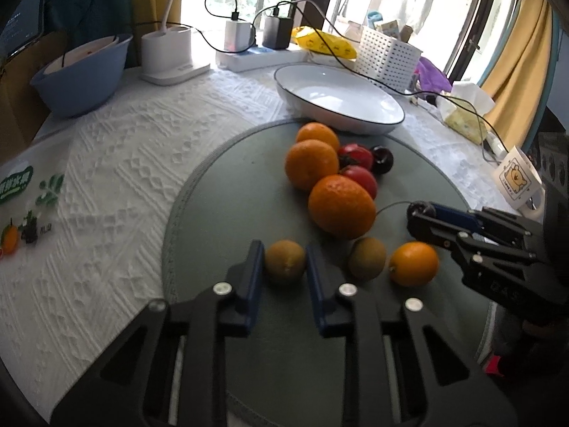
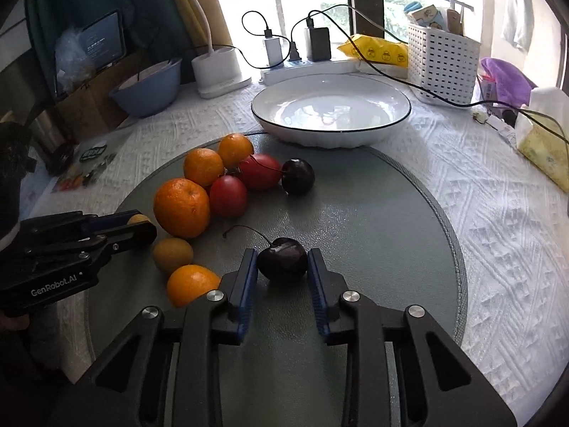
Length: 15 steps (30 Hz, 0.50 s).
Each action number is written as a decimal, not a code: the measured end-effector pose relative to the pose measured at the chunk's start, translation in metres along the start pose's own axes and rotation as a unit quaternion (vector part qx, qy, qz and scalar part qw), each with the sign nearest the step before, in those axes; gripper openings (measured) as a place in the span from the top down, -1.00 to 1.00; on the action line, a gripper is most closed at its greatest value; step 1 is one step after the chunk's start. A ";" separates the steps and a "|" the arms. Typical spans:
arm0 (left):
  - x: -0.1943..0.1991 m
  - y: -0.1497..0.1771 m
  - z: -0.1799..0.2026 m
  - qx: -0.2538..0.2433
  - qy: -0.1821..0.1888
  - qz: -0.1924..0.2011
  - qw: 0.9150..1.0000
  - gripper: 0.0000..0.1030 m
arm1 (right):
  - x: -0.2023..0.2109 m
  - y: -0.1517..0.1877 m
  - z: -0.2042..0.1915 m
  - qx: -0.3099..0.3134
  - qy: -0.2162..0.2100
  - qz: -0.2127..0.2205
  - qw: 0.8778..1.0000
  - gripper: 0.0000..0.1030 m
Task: Organize fruits
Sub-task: 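Grasp the dark plum with the right tool while the left tool grasps a small brown fruit, then carry the dark plum with the right tool while the left tool carries the small fruit to the white plate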
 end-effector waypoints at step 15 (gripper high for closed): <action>0.028 -0.023 0.022 -0.036 0.005 0.043 0.998 0.52 | 0.028 -0.018 0.012 0.003 0.014 0.051 0.999 0.41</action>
Point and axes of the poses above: each gripper's, at about its wrist camera, not at the fingertips, and x roughly against the way its jaws point, z to its right, y to its underside, the point moved 3 cm from there along -x, roughly the way its jaws point, and after that the axes turned 8 degrees about y, right-handed, at the moved point
